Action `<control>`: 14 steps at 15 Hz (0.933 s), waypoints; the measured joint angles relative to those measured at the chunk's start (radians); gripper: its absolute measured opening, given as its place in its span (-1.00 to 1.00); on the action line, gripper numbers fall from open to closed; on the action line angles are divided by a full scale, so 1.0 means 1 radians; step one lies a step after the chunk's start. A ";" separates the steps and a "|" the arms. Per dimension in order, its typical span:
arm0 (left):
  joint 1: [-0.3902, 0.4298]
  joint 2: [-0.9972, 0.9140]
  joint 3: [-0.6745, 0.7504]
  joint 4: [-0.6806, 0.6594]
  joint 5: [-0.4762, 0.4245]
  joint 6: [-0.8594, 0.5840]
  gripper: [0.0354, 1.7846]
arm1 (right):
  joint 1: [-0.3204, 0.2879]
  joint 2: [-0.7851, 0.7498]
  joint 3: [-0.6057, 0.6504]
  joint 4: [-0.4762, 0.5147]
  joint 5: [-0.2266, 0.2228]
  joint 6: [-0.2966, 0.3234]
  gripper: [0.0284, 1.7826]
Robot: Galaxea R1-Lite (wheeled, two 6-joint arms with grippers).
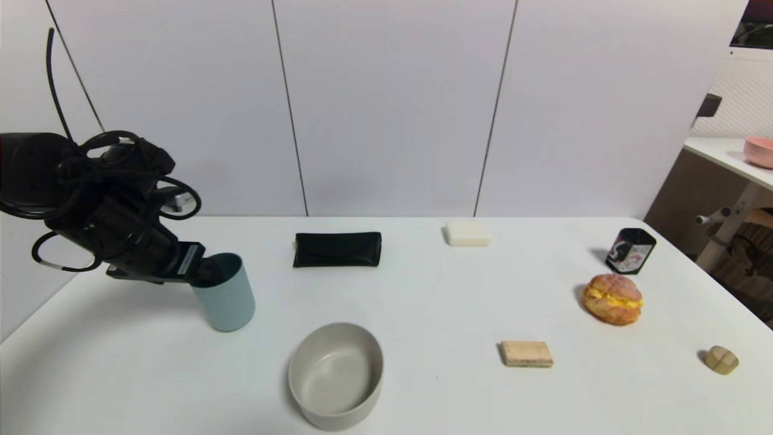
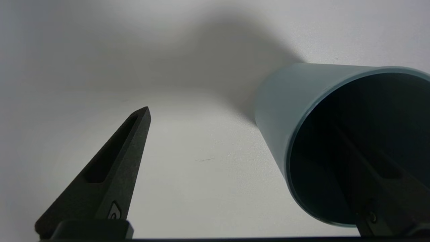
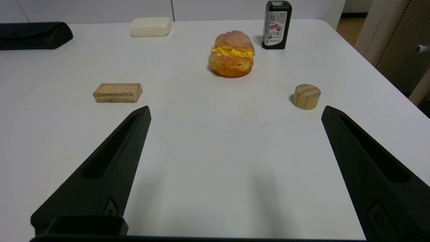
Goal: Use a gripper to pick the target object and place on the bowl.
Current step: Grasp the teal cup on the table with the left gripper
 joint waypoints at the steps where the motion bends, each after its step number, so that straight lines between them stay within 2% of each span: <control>1: 0.000 0.000 0.000 0.001 -0.001 0.000 0.91 | 0.000 0.000 0.000 0.000 0.000 0.000 0.97; 5: 0.000 0.002 0.000 0.002 -0.001 0.000 0.91 | 0.000 0.000 0.000 0.000 0.000 0.000 0.97; 8: 0.000 0.004 0.000 0.001 -0.001 0.002 0.32 | 0.000 0.000 0.000 0.000 0.000 0.000 0.97; 11: -0.001 0.005 0.000 -0.001 -0.001 0.002 -0.08 | 0.000 0.000 0.000 0.000 0.000 -0.001 0.97; 12: -0.001 0.006 -0.001 -0.001 -0.001 0.002 -0.33 | 0.000 0.000 0.000 0.000 0.000 -0.001 0.97; 13: -0.001 0.005 -0.006 0.000 -0.006 0.003 -0.96 | 0.000 0.000 0.000 0.000 0.000 0.000 0.97; 14: -0.001 0.005 -0.002 0.000 0.000 0.005 -0.94 | 0.000 0.000 0.000 0.000 0.000 0.000 0.97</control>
